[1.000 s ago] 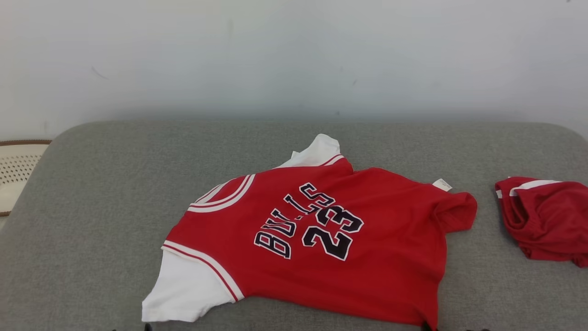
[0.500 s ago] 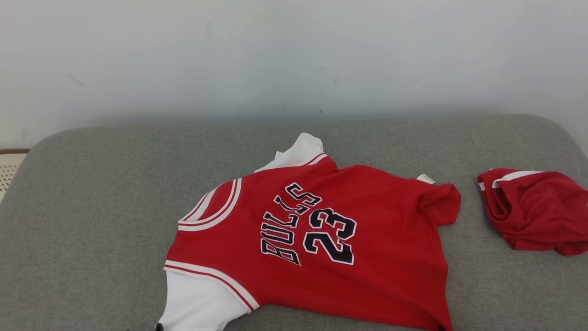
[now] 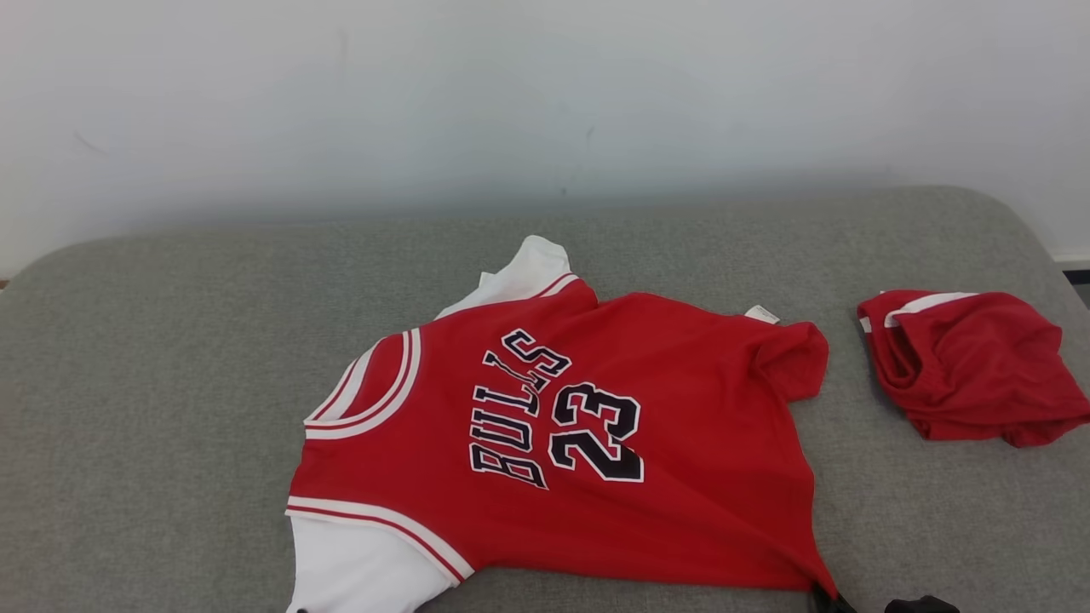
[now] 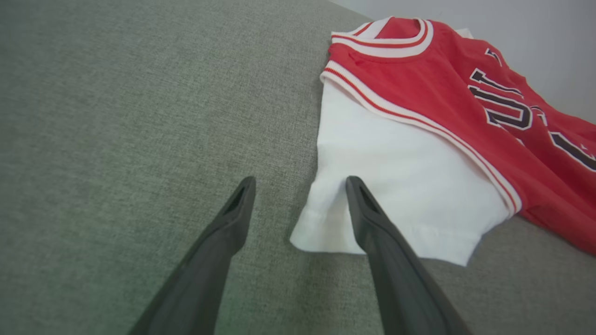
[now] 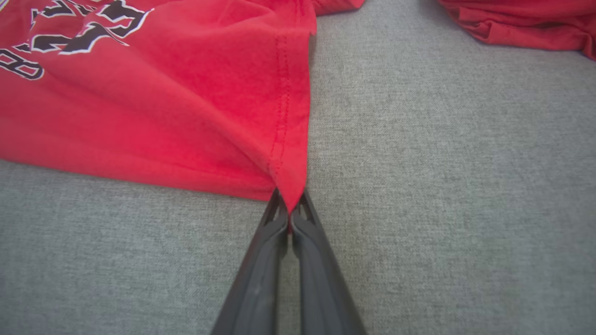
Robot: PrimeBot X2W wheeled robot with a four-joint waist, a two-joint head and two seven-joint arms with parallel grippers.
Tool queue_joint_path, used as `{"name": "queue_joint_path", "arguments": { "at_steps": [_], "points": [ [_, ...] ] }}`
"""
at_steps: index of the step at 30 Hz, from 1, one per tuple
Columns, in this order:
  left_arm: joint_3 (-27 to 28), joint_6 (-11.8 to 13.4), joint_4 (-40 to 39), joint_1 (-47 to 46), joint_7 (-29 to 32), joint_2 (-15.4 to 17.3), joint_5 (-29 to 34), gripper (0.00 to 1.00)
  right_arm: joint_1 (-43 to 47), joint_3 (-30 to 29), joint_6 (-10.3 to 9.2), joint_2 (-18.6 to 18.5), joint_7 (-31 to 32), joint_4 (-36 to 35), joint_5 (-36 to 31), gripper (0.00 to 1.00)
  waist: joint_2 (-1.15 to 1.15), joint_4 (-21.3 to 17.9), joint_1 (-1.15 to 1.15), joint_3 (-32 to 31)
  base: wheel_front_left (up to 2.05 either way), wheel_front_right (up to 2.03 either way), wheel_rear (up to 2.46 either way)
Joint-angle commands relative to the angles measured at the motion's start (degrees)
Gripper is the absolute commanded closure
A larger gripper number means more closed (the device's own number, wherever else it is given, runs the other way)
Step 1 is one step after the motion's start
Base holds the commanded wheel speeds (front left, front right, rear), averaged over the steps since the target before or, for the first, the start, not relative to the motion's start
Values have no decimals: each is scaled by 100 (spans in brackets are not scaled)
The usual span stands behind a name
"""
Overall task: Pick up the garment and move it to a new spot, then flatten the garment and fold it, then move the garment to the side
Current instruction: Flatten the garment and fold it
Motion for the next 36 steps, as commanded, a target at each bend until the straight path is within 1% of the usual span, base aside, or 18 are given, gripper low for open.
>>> {"name": "queue_joint_path", "arguments": {
  "at_steps": [1, 6, 17, 22, 23, 24, 25, 29, 32, 36],
  "points": [
    [28, -12, 107, -88, -19, 7, -63, 0, -56, 14, 0, -34, -1, -27, 48, 100, 0, -72, 0, 54, 0, 0, 0],
    [60, -90, 307, -190, -19, 6, -100, 0, -64, -14, 0, -53, -1, -63, 73, 100, 0, -161, 0, 143, 0, 0, 0],
    [-302, -246, 450, -26, -7, 1, -371, 0, -106, -94, 0, 35, -1, -99, 19, 100, 0, -161, 0, 176, 0, 0, 0],
    [-435, -240, 410, -13, -7, 0, -366, 0, -125, -113, 0, 63, -1, -107, -7, 100, 0, -141, 0, 177, 0, 0, 0],
    [-469, -249, 430, -15, -7, 0, -367, 13, -133, -112, 0, 67, -1, -108, -10, 100, 0, -142, 0, 179, 0, 0, 0],
    [-504, -260, 459, -24, -7, 1, -358, 53, -142, -108, 0, 69, -1, -108, -14, 100, 0, -142, 0, 180, 0, 0, 0],
    [-534, -273, 481, -41, -7, 0, -338, 100, -151, -107, 0, 72, -1, -111, -13, 100, 0, -144, 0, 181, 0, 0, 0],
    [-552, -316, 353, -145, -7, 1, -271, 100, -207, -140, 0, 103, -1, -243, 23, 100, 0, -152, 0, 171, 0, 0, 0],
    [-388, -409, -296, -131, -12, 6, -182, 100, -218, -239, 0, 169, -3, -542, 102, 100, 0, -161, 0, 144, 0, 0, 0],
    [-243, -472, -1179, -121, -13, 10, 20, 100, -272, -418, 0, 277, -1, -997, 169, 100, 0, -61, 0, 64, 0, 0, 0]
  ]
}}
